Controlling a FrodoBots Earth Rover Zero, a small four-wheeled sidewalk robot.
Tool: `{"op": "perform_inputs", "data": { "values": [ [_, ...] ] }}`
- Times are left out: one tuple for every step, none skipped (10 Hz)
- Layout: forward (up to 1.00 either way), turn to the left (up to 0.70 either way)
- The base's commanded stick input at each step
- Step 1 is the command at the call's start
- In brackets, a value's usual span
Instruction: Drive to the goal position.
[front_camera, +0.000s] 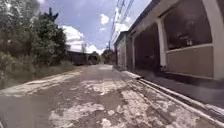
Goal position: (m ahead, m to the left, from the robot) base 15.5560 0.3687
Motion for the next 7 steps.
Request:
{"op": "perform_inputs", "data": {
  "values": [
    [0.70, 0.01],
    [0.70, 0.01],
    [0.70, 0.01],
    [0.70, 0.01],
    [0.70, 0.01],
    [0.70, 0.01],
    [0.70, 0.01]
  ]
}}
